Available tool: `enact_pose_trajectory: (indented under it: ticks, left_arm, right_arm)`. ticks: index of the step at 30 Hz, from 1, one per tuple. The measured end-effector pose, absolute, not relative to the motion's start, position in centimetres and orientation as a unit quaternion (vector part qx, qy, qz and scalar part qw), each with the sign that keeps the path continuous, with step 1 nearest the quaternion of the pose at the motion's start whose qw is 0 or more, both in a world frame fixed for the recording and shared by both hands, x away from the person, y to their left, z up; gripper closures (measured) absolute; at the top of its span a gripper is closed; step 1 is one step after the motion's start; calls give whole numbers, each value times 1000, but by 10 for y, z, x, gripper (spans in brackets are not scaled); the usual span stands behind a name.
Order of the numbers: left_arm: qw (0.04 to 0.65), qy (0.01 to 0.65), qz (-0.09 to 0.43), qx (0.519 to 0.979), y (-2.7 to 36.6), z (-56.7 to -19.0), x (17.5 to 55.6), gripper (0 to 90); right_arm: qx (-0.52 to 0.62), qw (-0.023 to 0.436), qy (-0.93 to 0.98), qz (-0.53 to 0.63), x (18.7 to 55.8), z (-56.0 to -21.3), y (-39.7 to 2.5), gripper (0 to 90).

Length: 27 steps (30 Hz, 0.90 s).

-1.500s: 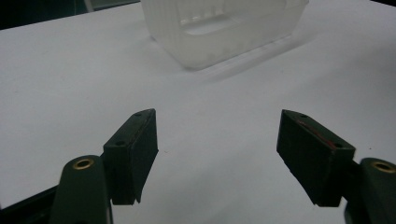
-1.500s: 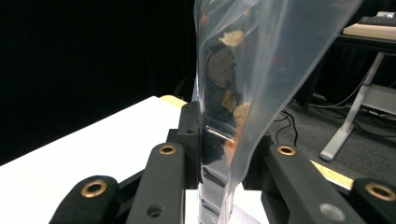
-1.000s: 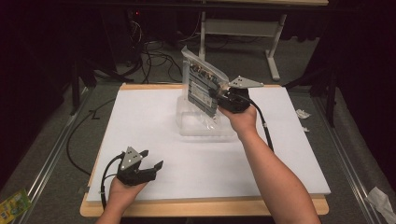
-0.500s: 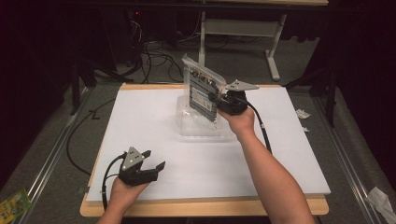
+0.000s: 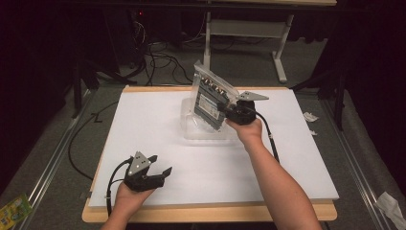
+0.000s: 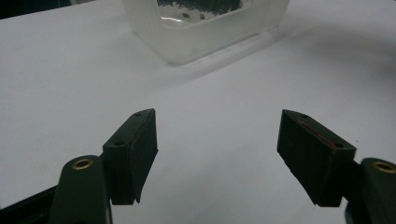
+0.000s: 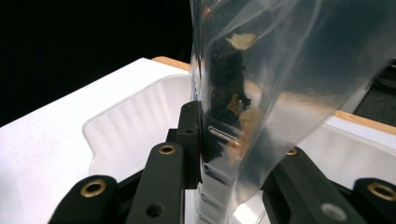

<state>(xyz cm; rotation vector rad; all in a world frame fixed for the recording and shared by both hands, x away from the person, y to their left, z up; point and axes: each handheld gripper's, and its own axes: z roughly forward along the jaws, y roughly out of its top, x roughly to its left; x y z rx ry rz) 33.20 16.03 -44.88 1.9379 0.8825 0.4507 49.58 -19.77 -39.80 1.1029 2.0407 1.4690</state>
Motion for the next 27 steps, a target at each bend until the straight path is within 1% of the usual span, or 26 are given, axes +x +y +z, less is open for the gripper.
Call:
enact_pose_trajectory:
  ticks: [5, 9, 11, 12, 13, 14, 15, 16, 17, 18, 19, 20, 24, 27]
  left_arm:
    - [465, 359, 181, 789, 161, -449, 333, 295]
    - [466, 360, 181, 788, 161, -449, 333, 295]
    - [465, 359, 181, 788, 161, -449, 333, 295]
    - [465, 359, 182, 788, 161, -449, 333, 295]
    - [466, 359, 182, 788, 161, -449, 333, 295]
    - [466, 360, 182, 788, 161, -449, 333, 295]
    - [466, 360, 181, 788, 161, -449, 333, 295]
    - [466, 360, 181, 788, 161, -449, 333, 295]
    - [466, 359, 180, 788, 161, -449, 333, 295]
    - [466, 359, 181, 788, 161, -449, 334, 295]
    - [466, 359, 181, 788, 161, -449, 334, 295]
    - [464, 357, 180, 790, 161, -449, 334, 295]
    - [464, 355, 180, 791, 161, -449, 334, 295]
    - [465, 355, 181, 791, 160, -449, 333, 295]
  right_arm:
    - [397, 197, 727, 523, 497, -397, -198, 739]
    - [402, 201, 726, 520, 496, -396, -197, 707]
    - [407, 195, 723, 522, 498, -396, -198, 634]
    - [409, 189, 720, 527, 499, -396, -200, 570]
    - [409, 189, 720, 527, 499, -396, -200, 570]
    - [411, 187, 719, 527, 499, -396, -200, 538]
    - [410, 186, 719, 530, 500, -395, -200, 489]
    - [411, 184, 717, 532, 500, -393, -201, 405]
    - [411, 184, 717, 532, 500, -393, -201, 405]
    - [413, 187, 714, 533, 500, -391, -203, 345]
    - [413, 189, 713, 534, 500, -390, -203, 317]
    - [413, 189, 713, 534, 500, -390, -203, 317]
    - [421, 197, 705, 536, 498, -386, -207, 251]
    - [421, 199, 706, 533, 496, -383, -210, 230]
